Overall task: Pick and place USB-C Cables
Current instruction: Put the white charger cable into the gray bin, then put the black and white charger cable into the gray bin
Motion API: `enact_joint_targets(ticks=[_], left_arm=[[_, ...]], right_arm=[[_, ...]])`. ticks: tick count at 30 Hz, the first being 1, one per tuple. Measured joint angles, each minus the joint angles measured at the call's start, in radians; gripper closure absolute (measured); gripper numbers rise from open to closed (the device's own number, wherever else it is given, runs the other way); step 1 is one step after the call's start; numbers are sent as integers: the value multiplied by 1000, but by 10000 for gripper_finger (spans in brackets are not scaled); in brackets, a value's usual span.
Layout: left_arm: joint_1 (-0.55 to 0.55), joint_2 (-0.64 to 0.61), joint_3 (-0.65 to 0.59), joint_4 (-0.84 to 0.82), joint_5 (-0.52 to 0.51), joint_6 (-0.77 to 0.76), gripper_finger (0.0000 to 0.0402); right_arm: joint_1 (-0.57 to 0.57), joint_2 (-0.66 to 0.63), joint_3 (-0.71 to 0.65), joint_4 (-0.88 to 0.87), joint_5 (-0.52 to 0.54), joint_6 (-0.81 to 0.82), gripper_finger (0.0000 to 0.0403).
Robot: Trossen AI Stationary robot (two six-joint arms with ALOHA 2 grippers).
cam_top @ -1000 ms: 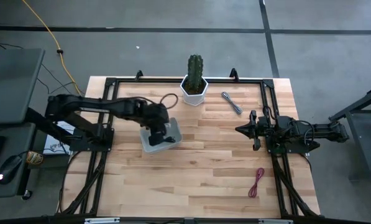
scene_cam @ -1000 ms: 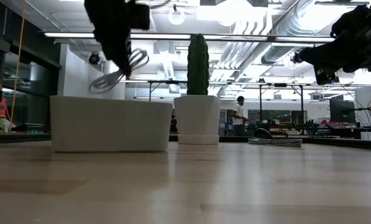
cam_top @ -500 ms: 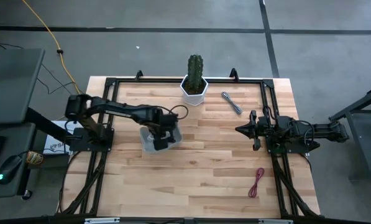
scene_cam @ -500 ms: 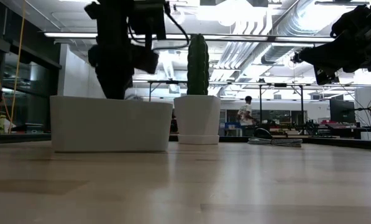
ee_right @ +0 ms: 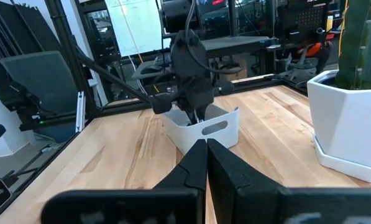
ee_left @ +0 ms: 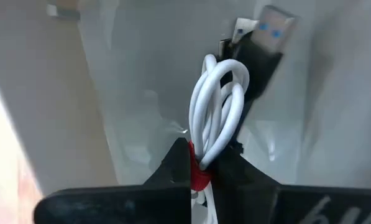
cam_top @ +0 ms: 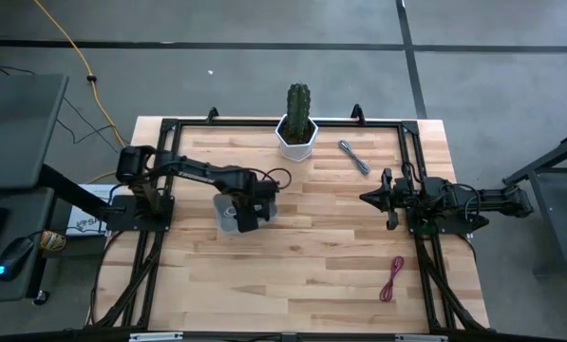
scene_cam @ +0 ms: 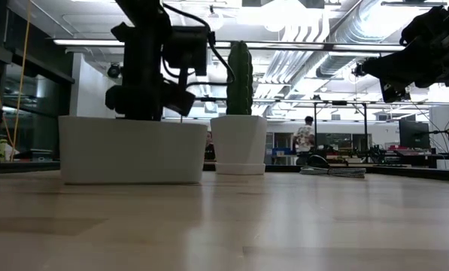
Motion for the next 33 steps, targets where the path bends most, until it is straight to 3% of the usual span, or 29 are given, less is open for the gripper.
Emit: enact_joint_targets(ticks=[11, 19, 33], left_arm=[[0, 12, 0, 16, -1, 3, 388], [-6, 12, 0, 13, -3, 34, 356], [-17, 12, 0, 10, 2, 38, 228]], right_arm=[[0, 0, 0, 0, 0, 0, 402], [0, 0, 0, 0, 0, 0, 402], [0, 0, 0, 0, 0, 0, 402]])
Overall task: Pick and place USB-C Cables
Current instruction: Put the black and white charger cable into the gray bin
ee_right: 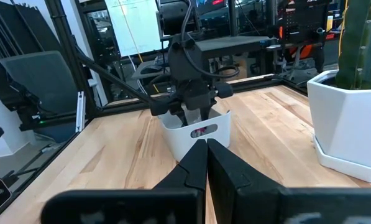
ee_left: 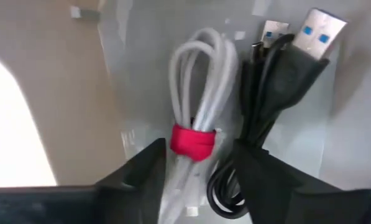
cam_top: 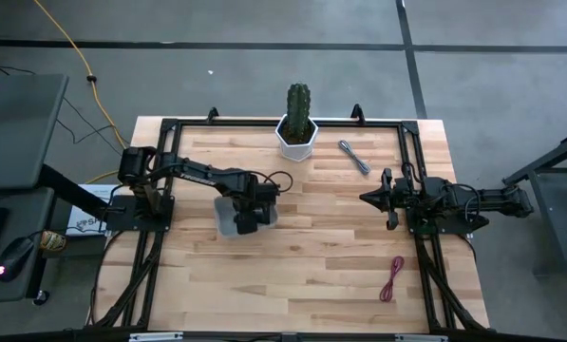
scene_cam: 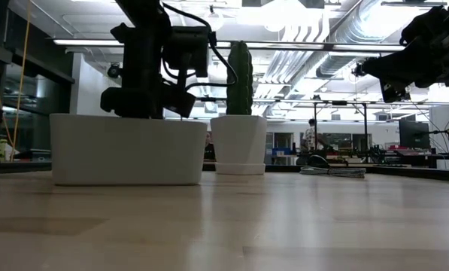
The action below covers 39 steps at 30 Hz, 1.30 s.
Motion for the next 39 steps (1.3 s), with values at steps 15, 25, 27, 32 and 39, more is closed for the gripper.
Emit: enact_joint_targets(ticks=[15, 25, 27, 32, 39], left_arm=[[1, -1, 0, 0, 29, -1, 165], [1, -9, 121, -100, 28, 39, 165], [1, -9, 173, -137, 25, 55, 165], [1, -9, 332, -260, -25, 98, 165], [1, -60, 559, -331, -68, 104, 165]], right_arm=[[0, 0, 0, 0, 0, 0, 402], [0, 0, 0, 0, 0, 0, 402], [0, 0, 0, 0, 0, 0, 402], [0, 0, 0, 0, 0, 0, 402], [0, 0, 0, 0, 0, 0, 402]])
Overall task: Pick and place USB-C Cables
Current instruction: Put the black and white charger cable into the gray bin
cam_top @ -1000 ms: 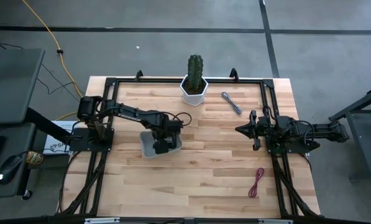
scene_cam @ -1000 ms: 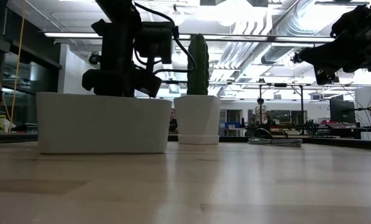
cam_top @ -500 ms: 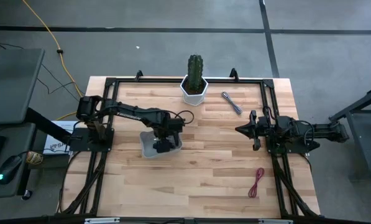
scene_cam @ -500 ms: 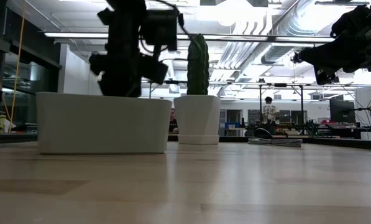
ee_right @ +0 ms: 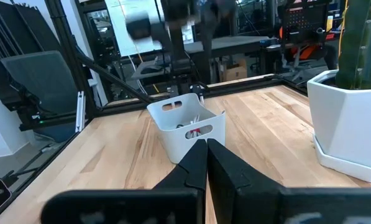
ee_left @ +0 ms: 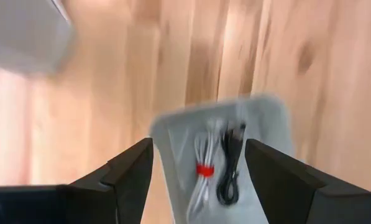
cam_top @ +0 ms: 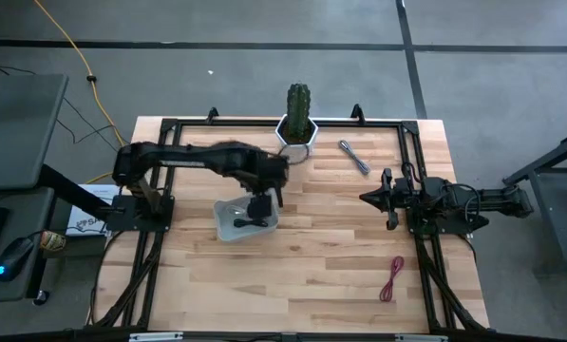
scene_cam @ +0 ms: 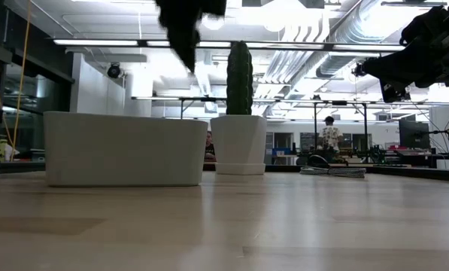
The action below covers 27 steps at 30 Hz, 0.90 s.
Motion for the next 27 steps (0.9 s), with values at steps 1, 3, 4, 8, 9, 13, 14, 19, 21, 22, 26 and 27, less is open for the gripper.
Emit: enact_joint_targets(ticks=[1, 3, 4, 8, 9, 13, 14, 19, 21, 22, 26, 27], left_arm=[[0, -20, 21, 8, -3, 0, 165], [0, -66, 57, 48, -6, -12, 165], [0, -93, 68, 69, -6, -20, 165], [0, -225, 83, 200, -10, -43, 165], [0, -260, 83, 240, -10, -50, 165], [-9, -384, 83, 388, -10, -83, 165], [-14, -411, 83, 426, -10, -94, 165], [-63, -517, 83, 584, -10, -106, 165], [-92, -544, 78, 631, -13, -105, 165], [-107, -557, 64, 663, -13, -105, 165], [-156, -626, -31, 771, -25, -88, 165], [-166, -646, -62, 800, -38, -82, 165]], right_arm=[[0, 0, 0, 0, 0, 0, 402], [0, 0, 0, 0, 0, 0, 402], [0, 0, 0, 0, 0, 0, 402], [0, 0, 0, 0, 0, 0, 402], [0, 0, 0, 0, 0, 0, 402], [0, 0, 0, 0, 0, 0, 402], [0, 0, 0, 0, 0, 0, 402], [0, 0, 0, 0, 0, 0, 402], [0, 0, 0, 0, 0, 0, 402], [0, -1, 0, 0, 0, 0, 402], [0, -1, 0, 0, 0, 0, 402], [0, -1, 0, 0, 0, 0, 402]])
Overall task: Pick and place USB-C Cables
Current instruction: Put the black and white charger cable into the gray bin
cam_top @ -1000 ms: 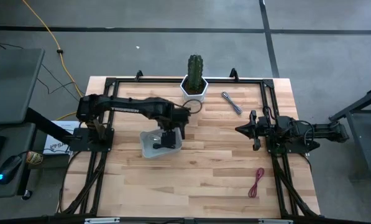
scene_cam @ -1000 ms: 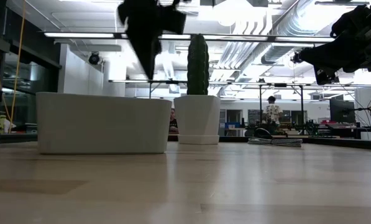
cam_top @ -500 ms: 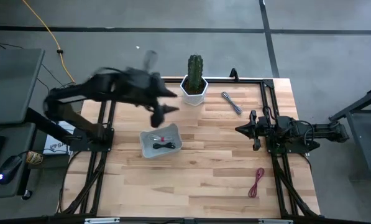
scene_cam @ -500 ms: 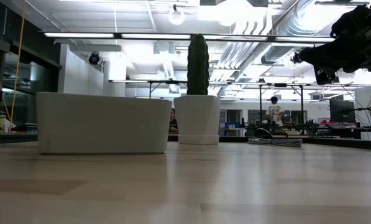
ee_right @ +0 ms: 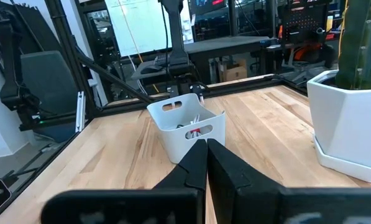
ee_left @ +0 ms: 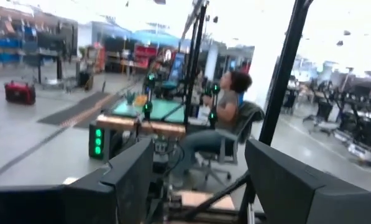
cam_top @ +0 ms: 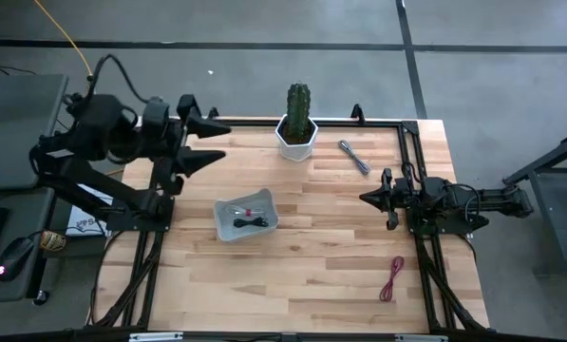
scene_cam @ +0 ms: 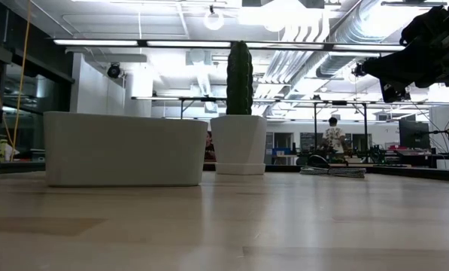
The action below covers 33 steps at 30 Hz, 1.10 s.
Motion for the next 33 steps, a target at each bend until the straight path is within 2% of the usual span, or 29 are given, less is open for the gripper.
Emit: enact_joint_targets(ticks=[5, 10, 15, 26, 33], left_arm=[[-21, -82, -130, 132, -16, 1, 165], [-19, -105, -184, 168, -20, 67, 165], [-19, -103, -195, 179, -60, 110, 165], [-18, -82, -200, 201, -171, 3, 165], [-18, -82, -200, 307, -212, 86, 165]], right_arm=[[0, 0, 0, 0, 0, 0, 402], [0, 0, 0, 0, 0, 0, 402], [0, 0, 0, 0, 0, 0, 402], [0, 0, 0, 0, 0, 0, 402], [0, 0, 0, 0, 0, 0, 402]])
